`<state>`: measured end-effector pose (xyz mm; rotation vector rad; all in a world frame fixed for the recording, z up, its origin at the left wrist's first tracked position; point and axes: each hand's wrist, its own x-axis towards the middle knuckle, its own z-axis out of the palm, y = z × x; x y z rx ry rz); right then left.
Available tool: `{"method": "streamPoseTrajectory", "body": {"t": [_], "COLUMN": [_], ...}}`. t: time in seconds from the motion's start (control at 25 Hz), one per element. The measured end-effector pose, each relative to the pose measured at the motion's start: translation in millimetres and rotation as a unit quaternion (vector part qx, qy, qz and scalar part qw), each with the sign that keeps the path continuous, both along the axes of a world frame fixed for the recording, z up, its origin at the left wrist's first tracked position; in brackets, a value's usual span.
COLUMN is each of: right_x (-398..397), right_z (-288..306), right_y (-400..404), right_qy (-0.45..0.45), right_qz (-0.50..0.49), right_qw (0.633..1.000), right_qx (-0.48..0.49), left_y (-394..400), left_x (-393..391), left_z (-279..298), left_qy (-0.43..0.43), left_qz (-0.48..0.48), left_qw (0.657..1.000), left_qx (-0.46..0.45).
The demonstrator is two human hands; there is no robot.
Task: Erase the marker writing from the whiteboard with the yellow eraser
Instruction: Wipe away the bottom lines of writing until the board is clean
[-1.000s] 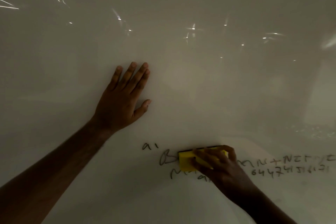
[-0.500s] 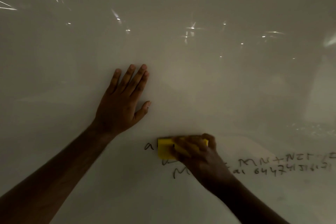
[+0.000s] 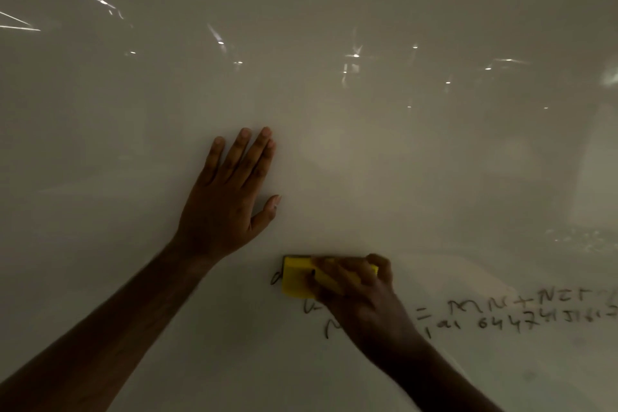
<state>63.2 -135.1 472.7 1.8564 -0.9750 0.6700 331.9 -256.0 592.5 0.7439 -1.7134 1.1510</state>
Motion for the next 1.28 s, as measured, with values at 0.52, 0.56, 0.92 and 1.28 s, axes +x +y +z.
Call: {"method": "streamPoseTrajectory", "body": {"t": [0.52, 0.56, 0.92, 1.28], "right_x": [17, 28, -24, -34], "right_z": [29, 20, -19, -66], "right_y": [-3, -7, 13, 6], "right_qy": [-0.021, -0.01, 0.042, 0.102], "right_qz": [0.0, 0.011, -0.011, 0.019], "right_qw": [1.0, 1.0, 0.999, 0.994], "right_qx": [-0.02, -0.011, -0.001, 0.024], "left_y": [1, 1, 3, 2], "left_x": [-1, 0, -1, -1], "left_z": [-1, -1, -3, -5], "left_qy": [0.002, 0.001, 0.012, 0.015], "left_qz": [0.002, 0.003, 0.002, 0.003], "left_qw": [1.0, 1.0, 1.0, 1.0], "left_qx": [0.004, 0.004, 0.006, 0.008]}}
